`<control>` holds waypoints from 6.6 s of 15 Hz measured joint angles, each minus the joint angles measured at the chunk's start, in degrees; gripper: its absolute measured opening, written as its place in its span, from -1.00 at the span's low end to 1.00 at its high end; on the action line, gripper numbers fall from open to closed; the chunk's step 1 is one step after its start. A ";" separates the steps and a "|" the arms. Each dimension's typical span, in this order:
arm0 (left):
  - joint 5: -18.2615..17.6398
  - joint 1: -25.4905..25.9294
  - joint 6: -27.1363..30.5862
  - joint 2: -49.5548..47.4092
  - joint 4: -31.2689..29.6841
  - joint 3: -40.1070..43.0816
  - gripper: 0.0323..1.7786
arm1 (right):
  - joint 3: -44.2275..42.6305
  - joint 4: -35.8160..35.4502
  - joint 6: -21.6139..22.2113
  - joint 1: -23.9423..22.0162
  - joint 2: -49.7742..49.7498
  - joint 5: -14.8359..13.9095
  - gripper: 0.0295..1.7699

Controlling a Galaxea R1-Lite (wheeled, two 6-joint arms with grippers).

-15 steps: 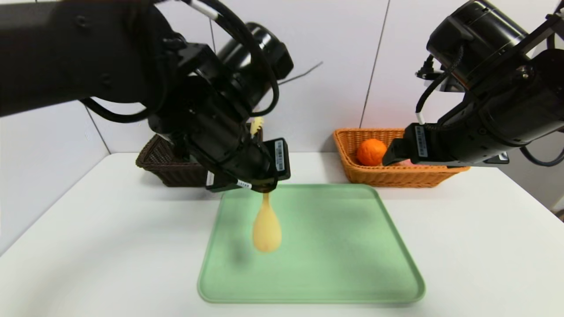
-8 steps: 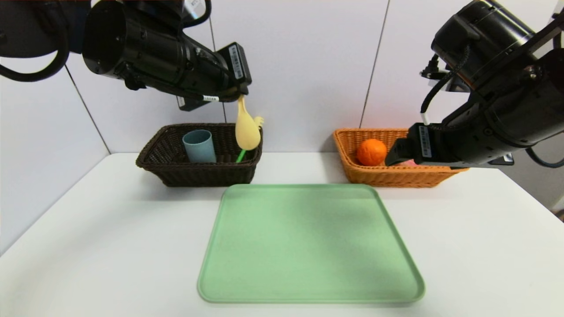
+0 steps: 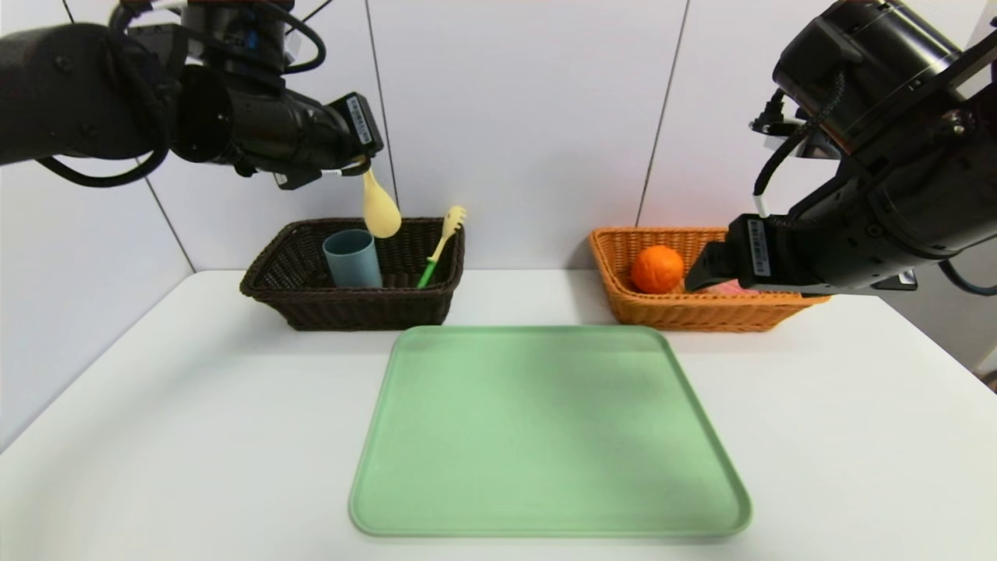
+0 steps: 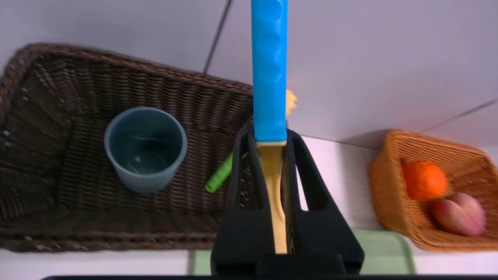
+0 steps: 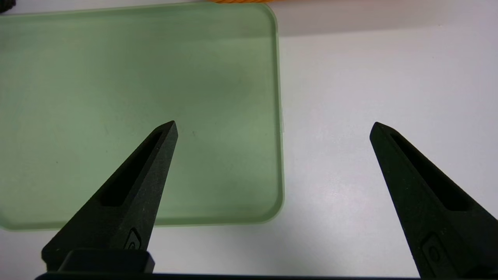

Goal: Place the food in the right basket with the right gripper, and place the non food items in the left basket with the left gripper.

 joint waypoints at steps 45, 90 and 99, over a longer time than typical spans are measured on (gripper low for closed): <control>-6.21 18.18 16.18 6.84 -37.39 21.15 0.30 | 0.61 -0.05 0.17 1.52 -0.44 -0.38 0.93; -11.90 20.71 29.67 -105.50 -11.75 100.94 0.90 | 102.85 -59.61 -35.55 -32.39 -97.68 22.37 0.93; -11.04 20.70 28.34 -105.53 -13.93 101.27 0.90 | 102.93 -59.44 -35.16 -32.39 -97.68 21.99 0.93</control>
